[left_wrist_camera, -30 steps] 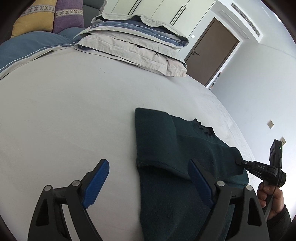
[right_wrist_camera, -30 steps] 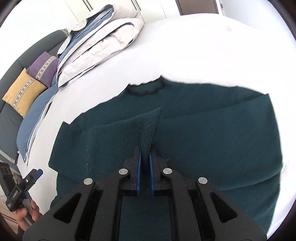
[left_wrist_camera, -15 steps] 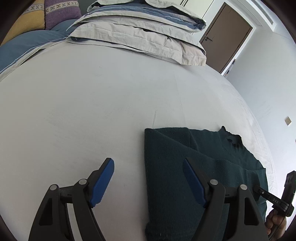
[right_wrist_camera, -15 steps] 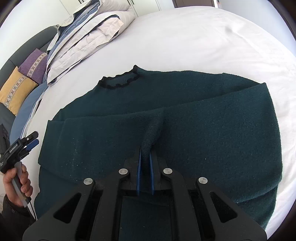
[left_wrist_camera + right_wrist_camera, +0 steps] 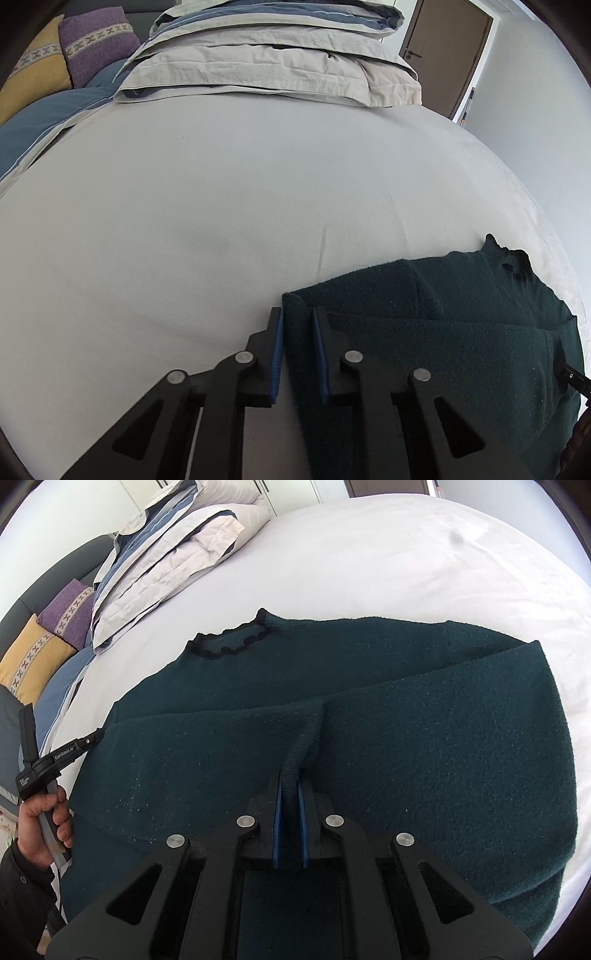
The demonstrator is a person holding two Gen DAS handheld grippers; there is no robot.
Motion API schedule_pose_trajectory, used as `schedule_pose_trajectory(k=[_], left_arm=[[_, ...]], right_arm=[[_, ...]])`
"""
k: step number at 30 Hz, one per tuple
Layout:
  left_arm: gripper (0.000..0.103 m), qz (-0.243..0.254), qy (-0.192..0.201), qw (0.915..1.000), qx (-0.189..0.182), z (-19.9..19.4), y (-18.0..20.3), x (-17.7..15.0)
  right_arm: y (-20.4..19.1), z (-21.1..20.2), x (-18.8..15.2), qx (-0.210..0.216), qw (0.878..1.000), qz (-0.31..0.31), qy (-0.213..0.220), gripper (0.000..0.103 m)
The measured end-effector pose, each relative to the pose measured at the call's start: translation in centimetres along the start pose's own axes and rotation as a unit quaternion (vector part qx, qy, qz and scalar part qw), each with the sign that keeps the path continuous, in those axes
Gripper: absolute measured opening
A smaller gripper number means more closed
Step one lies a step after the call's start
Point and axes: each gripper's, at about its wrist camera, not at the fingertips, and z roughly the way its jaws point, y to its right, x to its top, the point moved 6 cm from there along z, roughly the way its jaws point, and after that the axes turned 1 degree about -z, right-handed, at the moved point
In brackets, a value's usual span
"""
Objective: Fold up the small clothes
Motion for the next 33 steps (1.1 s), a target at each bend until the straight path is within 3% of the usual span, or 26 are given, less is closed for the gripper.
schedule_pose_trajectory(k=[5, 9, 13, 16, 19, 21, 23, 26, 33], left_arm=[[0.016, -0.024, 0.004, 0.9995, -0.019, -1.0, -0.7, 0.0], [0.018, -0.030, 0.025, 0.9985, -0.038, -5.2, -0.5, -0.8], [0.058, -0.014, 0.027, 0.9980, -0.055, -8.8, 1.1, -3.2], [0.063, 0.025, 0.005, 0.9991, -0.034, -8.4, 2.4, -5.3], [0.057, 0.033, -0.032, 0.9987, -0.023, -5.9, 2.4, -7.0], [0.049, 0.044, -0.020, 0.9987, -0.017, -5.6, 2.1, -7.3], [0.026, 0.055, -0.021, 0.9981, -0.021, -5.7, 2.5, -7.3], [0.021, 0.075, -0.017, 0.9970, -0.011, -5.8, 2.9, -7.5], [0.018, 0.070, -0.011, 0.9974, -0.013, -5.9, 2.1, -7.9]], right_arm=[[0.2, 0.0, -0.1, 0.009, 1.000, 0.013, 0.005, 0.006], [-0.2, -1.4, -0.3, 0.017, 1.000, 0.022, 0.005, 0.008], [-0.9, -2.7, -0.9, 0.019, 1.000, 0.012, 0.011, 0.008], [-0.8, -2.6, -1.7, 0.009, 1.000, 0.015, 0.001, 0.008], [-0.4, -2.5, -2.2, 0.013, 1.000, 0.028, -0.003, 0.009], [-0.2, -2.6, -2.4, 0.017, 0.999, 0.030, -0.003, 0.009], [0.1, -2.7, -2.4, 0.008, 1.000, 0.021, -0.006, 0.008], [0.4, -2.8, -2.4, -0.005, 1.000, 0.013, -0.004, 0.007], [0.8, -3.0, -2.4, -0.024, 0.999, 0.021, 0.003, 0.005]])
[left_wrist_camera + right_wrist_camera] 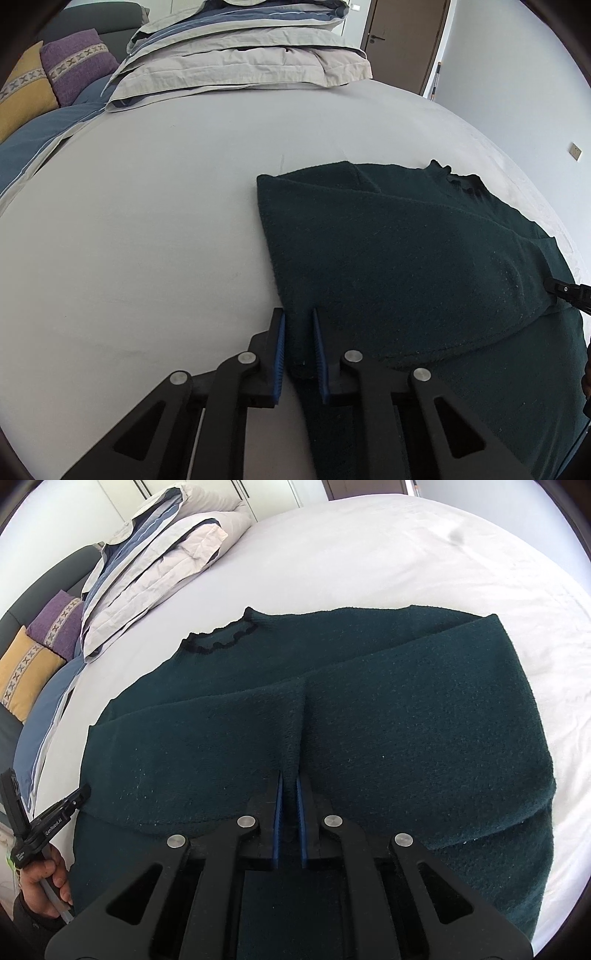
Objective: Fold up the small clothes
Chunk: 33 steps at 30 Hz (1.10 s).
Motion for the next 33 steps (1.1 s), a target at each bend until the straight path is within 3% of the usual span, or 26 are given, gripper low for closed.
schedule_pose_trajectory(k=[8, 12, 15, 16, 17, 20, 24, 27, 33], left_arm=[[0.018, -0.001, 0.002, 1.0000, 0.000, 0.2, -0.1, -0.1], [0.019, -0.003, 0.003, 1.0000, -0.002, 0.4, -0.2, -0.2], [0.020, -0.004, 0.006, 1.0000, -0.006, 0.3, -0.2, -0.2], [0.022, -0.011, 0.008, 0.9997, -0.018, 0.2, -0.5, -0.1], [0.030, -0.022, 0.010, 0.9991, -0.034, -0.2, -0.9, -0.1], [0.047, -0.072, 0.002, 0.9951, -0.068, -2.0, -2.6, -0.8], [0.058, -0.105, -0.009, 0.9898, -0.096, -6.0, -4.0, -4.2], [0.062, -0.120, -0.032, 0.9838, -0.130, -8.7, -4.1, -8.4], [0.064, -0.130, -0.058, 0.9766, -0.162, -13.2, -3.4, -15.3]], right_arm=[[1.7, 1.1, 0.4, 0.045, 0.997, 0.057, 0.004, 0.005], [1.0, 0.6, 0.1, 0.020, 0.999, 0.025, 0.019, 0.005], [2.0, 1.2, 0.1, 0.056, 0.997, 0.051, 0.018, 0.005], [2.3, 1.0, 0.2, 0.067, 0.995, 0.065, 0.019, 0.006], [2.4, 0.6, 0.2, 0.071, 0.994, 0.075, 0.021, 0.009], [2.9, -2.2, -0.3, 0.041, 0.995, 0.074, 0.047, 0.017], [3.2, -7.9, -2.5, 0.053, 0.991, 0.066, 0.102, 0.051], [3.1, -11.0, -5.5, 0.068, 0.991, 0.052, 0.097, 0.052], [2.6, -15.5, -12.5, 0.087, 0.993, 0.030, 0.070, 0.052]])
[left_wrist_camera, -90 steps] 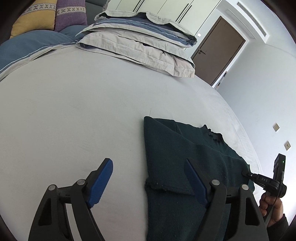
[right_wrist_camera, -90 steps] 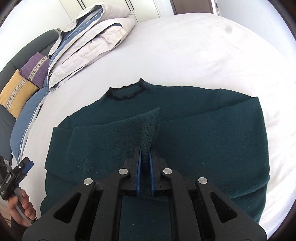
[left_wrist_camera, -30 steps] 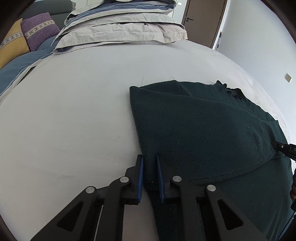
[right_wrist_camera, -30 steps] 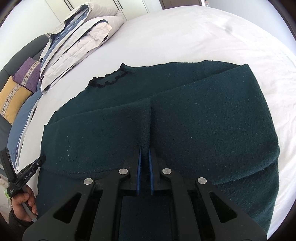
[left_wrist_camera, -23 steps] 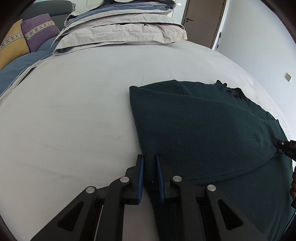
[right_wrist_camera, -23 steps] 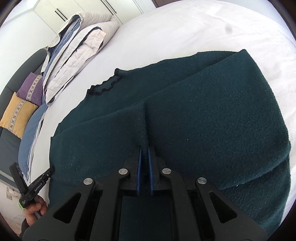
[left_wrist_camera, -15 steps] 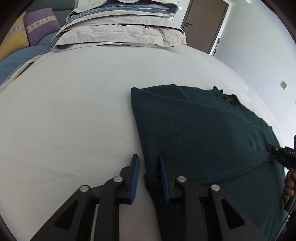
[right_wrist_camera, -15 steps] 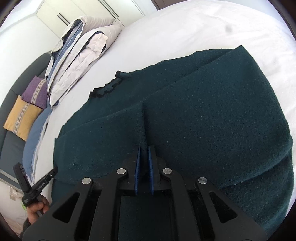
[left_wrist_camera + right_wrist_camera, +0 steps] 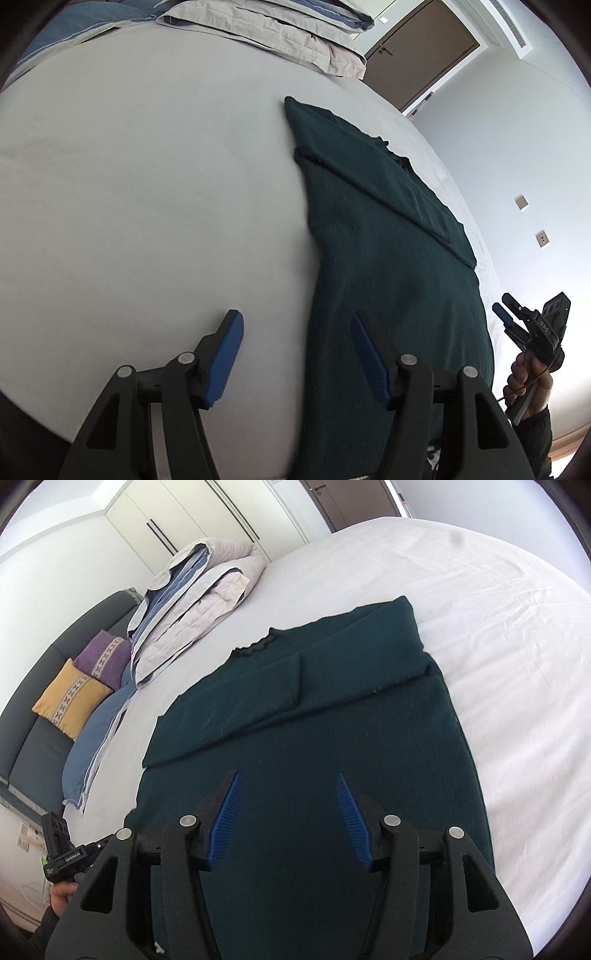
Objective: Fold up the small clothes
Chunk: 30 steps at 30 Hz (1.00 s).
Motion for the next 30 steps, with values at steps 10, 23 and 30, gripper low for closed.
schedule_pose_trajectory(k=[10, 23, 30], left_arm=[[0.065, -0.001, -0.070, 0.9970, -0.031, -1.0, 1.2, -6.8], [0.048, -0.011, -0.096, 0.9939, -0.054, -0.4, 0.2, -9.7], [0.024, -0.036, -0.112, 0.9900, -0.078, -0.4, -1.0, -10.2]], right_arm=[[2.4, -6.9, -8.2, -0.002, 1.000, 0.003, -0.030, 0.052], [7.4, -11.1, -11.9, -0.020, 0.998, 0.050, -0.042, 0.052], [10.7, -13.3, -12.5, -0.040, 0.994, 0.081, -0.056, 0.052]])
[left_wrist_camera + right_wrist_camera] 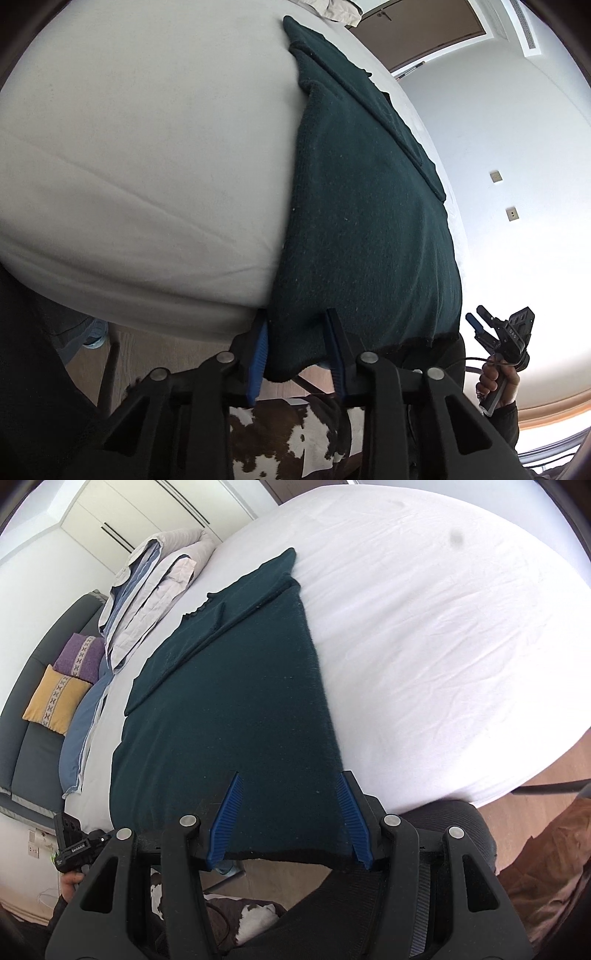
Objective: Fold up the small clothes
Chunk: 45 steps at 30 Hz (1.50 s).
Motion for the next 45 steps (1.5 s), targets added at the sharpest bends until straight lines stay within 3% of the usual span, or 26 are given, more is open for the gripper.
schedule_pose_trajectory(k=[5, 11, 14, 16, 17, 20, 25, 30, 40, 45], left_arm=[[0.012, 0.011, -0.004, 0.9999, 0.009, 0.3, 0.6, -0.2], [0.011, 0.019, 0.005, 0.9997, 0.017, -0.5, 1.0, -0.5], [0.011, 0.024, 0.007, 0.9996, 0.015, -0.9, 1.2, -0.6], [0.011, 0.027, 0.010, 0.9995, 0.013, -1.2, 1.4, -0.6], [0.011, 0.028, 0.010, 0.9995, 0.013, -1.2, 1.5, -0.6], [0.010, 0.032, 0.014, 0.9993, 0.014, -1.5, 1.7, -0.6], [0.010, 0.041, 0.022, 0.9989, 0.011, -2.2, 2.4, -0.6], [0.009, 0.050, 0.040, 0.9977, -0.021, -4.0, 3.6, -0.3], [0.005, 0.073, 0.089, 0.9873, -0.109, -7.5, 6.7, 0.2], [0.005, 0.059, 0.105, 0.9848, -0.125, -8.0, 7.2, 1.2]], right_arm=[[1.6, 1.1, -0.4, -0.011, 0.999, 0.011, -0.038, 0.052], [1.5, 3.4, -1.7, -0.034, 0.994, -0.027, -0.101, 0.051], [1.4, 3.8, -1.8, -0.045, 0.992, -0.046, -0.112, 0.047], [1.8, 3.9, -1.9, -0.055, 0.990, -0.050, -0.124, 0.031], [1.8, 3.9, -1.9, -0.056, 0.989, -0.056, -0.129, 0.028], [1.9, 4.1, -2.4, -0.054, 0.987, -0.067, -0.138, 0.009], [1.4, 2.4, -2.7, -0.003, 0.995, -0.050, -0.092, 0.006], [1.2, -0.6, -2.3, 0.047, 0.998, -0.029, -0.033, 0.005], [-1.4, -4.2, -0.5, 0.117, 0.993, -0.023, 0.021, 0.005], [-2.8, -5.4, 1.5, 0.162, 0.986, -0.015, 0.047, 0.005]])
